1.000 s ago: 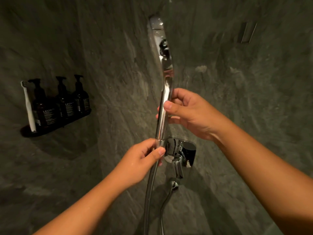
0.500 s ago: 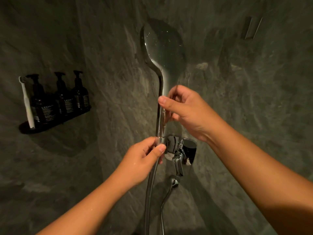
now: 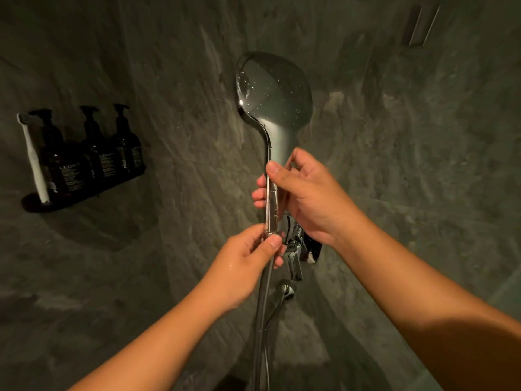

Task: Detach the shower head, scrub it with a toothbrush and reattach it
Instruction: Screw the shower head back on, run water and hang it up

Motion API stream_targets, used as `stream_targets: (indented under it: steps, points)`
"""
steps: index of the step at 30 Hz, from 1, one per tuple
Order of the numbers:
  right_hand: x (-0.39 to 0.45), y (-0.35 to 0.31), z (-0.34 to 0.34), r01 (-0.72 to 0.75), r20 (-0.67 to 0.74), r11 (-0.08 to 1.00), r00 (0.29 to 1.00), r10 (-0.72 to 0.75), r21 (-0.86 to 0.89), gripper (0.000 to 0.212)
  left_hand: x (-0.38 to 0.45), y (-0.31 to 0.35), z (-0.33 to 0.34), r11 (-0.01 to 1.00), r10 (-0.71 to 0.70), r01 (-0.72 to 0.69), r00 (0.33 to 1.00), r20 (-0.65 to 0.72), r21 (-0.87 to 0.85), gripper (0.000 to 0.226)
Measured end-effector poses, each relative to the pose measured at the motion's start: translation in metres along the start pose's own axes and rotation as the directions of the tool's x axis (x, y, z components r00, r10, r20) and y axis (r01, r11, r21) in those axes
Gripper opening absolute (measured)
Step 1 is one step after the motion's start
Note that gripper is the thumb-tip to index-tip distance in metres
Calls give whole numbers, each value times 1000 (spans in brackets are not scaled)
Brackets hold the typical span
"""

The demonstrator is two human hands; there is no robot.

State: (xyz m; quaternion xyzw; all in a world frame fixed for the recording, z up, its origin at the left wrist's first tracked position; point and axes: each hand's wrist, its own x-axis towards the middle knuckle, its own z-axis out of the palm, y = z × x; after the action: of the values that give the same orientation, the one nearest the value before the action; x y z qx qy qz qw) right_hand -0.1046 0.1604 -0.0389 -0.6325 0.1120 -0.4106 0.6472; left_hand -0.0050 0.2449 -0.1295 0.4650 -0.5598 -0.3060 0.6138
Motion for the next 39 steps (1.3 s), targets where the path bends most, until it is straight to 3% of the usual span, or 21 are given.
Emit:
stream_targets:
  steps: [6, 10, 17, 20, 23, 26, 30, 32, 35, 39]
  points:
    - [-6, 35, -3, 27, -273, 978, 958, -84, -205, 14, -5, -29, 26, 976, -37, 78, 980, -196, 202, 21]
    - [-12, 59, -15, -50, -411, 966, 910, -61, -255, 16, -8, -49, 38, 948, -77, 150, 963, -258, 280, 24]
    - [-34, 58, -47, -73, -295, 997, 954, 61, -29, 14, -11, -58, 64, 967, -92, 116, 989, -115, 228, 12]
    - [-46, 55, -62, -112, -315, 993, 944, 96, -34, 18, -10, -66, 79, 987, -148, 145, 988, 44, 67, 7]
    - [-62, 55, -83, -142, -323, 990, 937, 131, -9, 25, -8, -84, 82, 979, -199, 202, 972, 127, -13, 17]
    - [-80, 61, -111, -187, -303, 982, 937, 174, -16, 17, 1, -113, 72, 966, -257, 255, 964, 68, 33, 6]
    - [-104, 84, -146, -227, -308, 973, 929, 207, -31, 29, 19, -162, 64, 910, -390, 398, 917, -83, 120, 10]
    - [-112, 98, -161, -262, -341, 964, 911, 232, -45, 47, 29, -188, 66, 875, -446, 463, 885, -132, 144, 11]
    - [-123, 113, -180, -360, -422, 918, 867, 265, -165, 66, 44, -220, 74, 848, -484, 508, 858, -171, 153, 18]
    - [-135, 134, -202, -408, -463, 855, 855, 234, -320, 57, 69, -253, 85, 816, -520, 558, 823, -228, 152, 27]
